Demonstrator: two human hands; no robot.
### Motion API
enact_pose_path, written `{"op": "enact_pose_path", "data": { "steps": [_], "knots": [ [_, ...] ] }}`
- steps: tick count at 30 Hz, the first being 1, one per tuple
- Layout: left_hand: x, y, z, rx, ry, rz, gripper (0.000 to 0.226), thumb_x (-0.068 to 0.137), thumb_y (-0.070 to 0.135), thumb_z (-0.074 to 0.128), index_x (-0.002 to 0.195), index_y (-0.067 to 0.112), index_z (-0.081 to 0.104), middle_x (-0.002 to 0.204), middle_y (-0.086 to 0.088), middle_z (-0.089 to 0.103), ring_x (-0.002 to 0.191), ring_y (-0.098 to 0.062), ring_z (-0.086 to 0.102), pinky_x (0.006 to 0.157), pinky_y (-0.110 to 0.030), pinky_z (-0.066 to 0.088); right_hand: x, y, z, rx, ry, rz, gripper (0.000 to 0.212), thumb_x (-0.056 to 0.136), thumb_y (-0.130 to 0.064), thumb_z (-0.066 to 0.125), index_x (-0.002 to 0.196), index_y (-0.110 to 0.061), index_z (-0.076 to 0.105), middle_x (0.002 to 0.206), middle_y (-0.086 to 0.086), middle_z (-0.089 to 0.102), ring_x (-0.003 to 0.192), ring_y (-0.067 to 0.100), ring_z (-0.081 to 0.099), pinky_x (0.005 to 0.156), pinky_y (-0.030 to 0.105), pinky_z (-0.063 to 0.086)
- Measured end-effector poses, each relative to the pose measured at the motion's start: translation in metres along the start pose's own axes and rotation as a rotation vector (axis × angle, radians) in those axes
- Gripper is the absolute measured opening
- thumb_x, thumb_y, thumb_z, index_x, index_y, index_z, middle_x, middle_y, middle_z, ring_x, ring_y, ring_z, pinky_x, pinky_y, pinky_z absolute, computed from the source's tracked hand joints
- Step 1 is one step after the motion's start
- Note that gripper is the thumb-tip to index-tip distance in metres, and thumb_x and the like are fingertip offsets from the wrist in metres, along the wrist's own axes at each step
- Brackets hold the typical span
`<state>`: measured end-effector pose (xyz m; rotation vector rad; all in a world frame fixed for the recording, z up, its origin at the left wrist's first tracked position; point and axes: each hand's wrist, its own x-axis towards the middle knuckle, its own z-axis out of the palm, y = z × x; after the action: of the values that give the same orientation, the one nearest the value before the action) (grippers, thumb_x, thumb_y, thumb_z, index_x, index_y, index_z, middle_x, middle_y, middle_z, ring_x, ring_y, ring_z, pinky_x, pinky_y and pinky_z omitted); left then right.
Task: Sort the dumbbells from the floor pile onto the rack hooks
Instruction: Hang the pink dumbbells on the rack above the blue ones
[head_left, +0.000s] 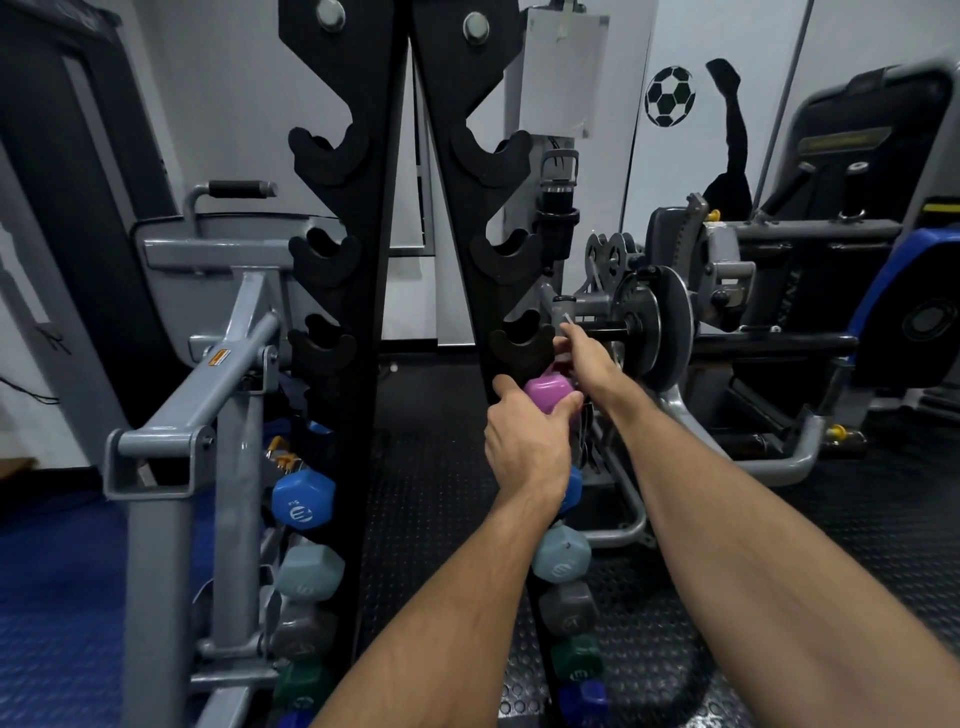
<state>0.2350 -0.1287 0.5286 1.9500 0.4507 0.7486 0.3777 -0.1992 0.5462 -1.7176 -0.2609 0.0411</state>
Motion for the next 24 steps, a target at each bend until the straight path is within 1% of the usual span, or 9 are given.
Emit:
{"op": "enact_pose_path", "data": {
  "steps": [5, 8, 11, 14, 15, 18, 21, 23, 24],
  "knots": [
    [0.002, 0.001, -0.001, 0.107, -0.033, 0.036, 0.064, 0.079, 0.056, 0.078, 0.119, 0.019, 0.044, 0.100, -0.001, 0.069, 0.087, -0.021, 0.072, 0.077, -0.039, 0.063, -0.008, -0.008, 0.000, -0.023, -0.012, 0.024, 0.049, 0.106, -0.045, 0.035, 0.089, -0.019, 0.072, 0.089, 0.005, 0.074, 0.090, 0.020, 0.066, 0.097, 0.045, 0.047],
    [0.002, 0.002, -0.003, 0.121, -0.043, 0.042, 0.063, 0.080, 0.055, 0.077, 0.119, 0.020, 0.043, 0.100, -0.001, 0.068, 0.087, -0.021, 0.072, 0.078, -0.039, 0.062, -0.011, -0.009, 0.000, -0.020, -0.009, 0.010, 0.051, 0.107, -0.042, 0.035, 0.081, -0.020, 0.074, 0.082, 0.004, 0.074, 0.087, 0.021, 0.067, 0.097, 0.046, 0.049],
    [-0.001, 0.002, -0.004, 0.111, -0.064, 0.035, 0.061, 0.082, 0.052, 0.077, 0.121, 0.019, 0.042, 0.101, 0.000, 0.067, 0.088, -0.020, 0.071, 0.079, -0.038, 0.062, -0.018, -0.012, 0.001, -0.066, -0.035, 0.018, 0.054, 0.108, -0.041, 0.034, 0.082, -0.016, 0.074, 0.085, 0.008, 0.073, 0.087, 0.022, 0.067, 0.095, 0.047, 0.050],
    [-0.001, 0.001, -0.006, 0.103, -0.079, 0.031, 0.061, 0.083, 0.052, 0.077, 0.122, 0.019, 0.043, 0.102, -0.001, 0.068, 0.089, -0.020, 0.071, 0.080, -0.039, 0.062, -0.020, -0.017, 0.001, -0.063, -0.028, 0.040, 0.051, 0.110, -0.040, 0.034, 0.083, -0.016, 0.071, 0.084, 0.006, 0.070, 0.080, 0.019, 0.063, 0.079, 0.035, 0.048],
    [0.000, 0.002, -0.007, 0.105, -0.081, 0.034, 0.061, 0.083, 0.052, 0.077, 0.122, 0.019, 0.043, 0.103, -0.002, 0.069, 0.089, -0.020, 0.072, 0.080, -0.039, 0.062, -0.020, -0.018, 0.000, -0.062, -0.031, 0.048, 0.051, 0.110, -0.040, 0.033, 0.085, -0.018, 0.071, 0.086, 0.006, 0.070, 0.082, 0.020, 0.063, 0.078, 0.034, 0.047],
    [0.002, 0.002, -0.009, 0.114, -0.098, 0.043, 0.062, 0.082, 0.051, 0.078, 0.123, 0.019, 0.043, 0.103, -0.002, 0.068, 0.089, -0.020, 0.072, 0.079, -0.039, 0.062, -0.019, -0.016, -0.001, -0.064, -0.066, 0.063, 0.052, 0.110, -0.042, 0.032, 0.089, -0.022, 0.075, 0.095, 0.005, 0.074, 0.097, 0.025, 0.065, 0.097, 0.044, 0.049],
    [0.006, 0.000, -0.009, 0.129, -0.109, 0.061, 0.064, 0.081, 0.052, 0.078, 0.122, 0.019, 0.043, 0.104, -0.002, 0.068, 0.090, -0.021, 0.072, 0.079, -0.039, 0.062, -0.021, -0.014, -0.004, -0.036, -0.078, 0.064, 0.050, 0.109, -0.046, 0.034, 0.100, -0.023, 0.078, 0.112, 0.004, 0.075, 0.108, 0.027, 0.065, 0.111, 0.048, 0.046],
    [0.006, -0.002, -0.011, 0.124, -0.129, 0.073, 0.064, 0.081, 0.052, 0.079, 0.123, 0.020, 0.042, 0.104, 0.000, 0.068, 0.089, -0.020, 0.071, 0.079, -0.038, 0.062, -0.026, -0.013, -0.005, -0.022, -0.108, 0.072, 0.050, 0.106, -0.053, 0.036, 0.112, -0.025, 0.077, 0.125, 0.001, 0.073, 0.115, 0.025, 0.065, 0.115, 0.049, 0.044],
    [0.006, -0.003, -0.012, 0.118, -0.143, 0.080, 0.063, 0.081, 0.051, 0.079, 0.123, 0.020, 0.042, 0.103, 0.001, 0.067, 0.088, -0.019, 0.071, 0.078, -0.037, 0.062, -0.029, -0.011, -0.005, -0.018, -0.107, 0.069, 0.049, 0.106, -0.054, 0.035, 0.112, -0.028, 0.076, 0.128, -0.001, 0.072, 0.116, 0.024, 0.065, 0.113, 0.045, 0.046]
  ]
}}
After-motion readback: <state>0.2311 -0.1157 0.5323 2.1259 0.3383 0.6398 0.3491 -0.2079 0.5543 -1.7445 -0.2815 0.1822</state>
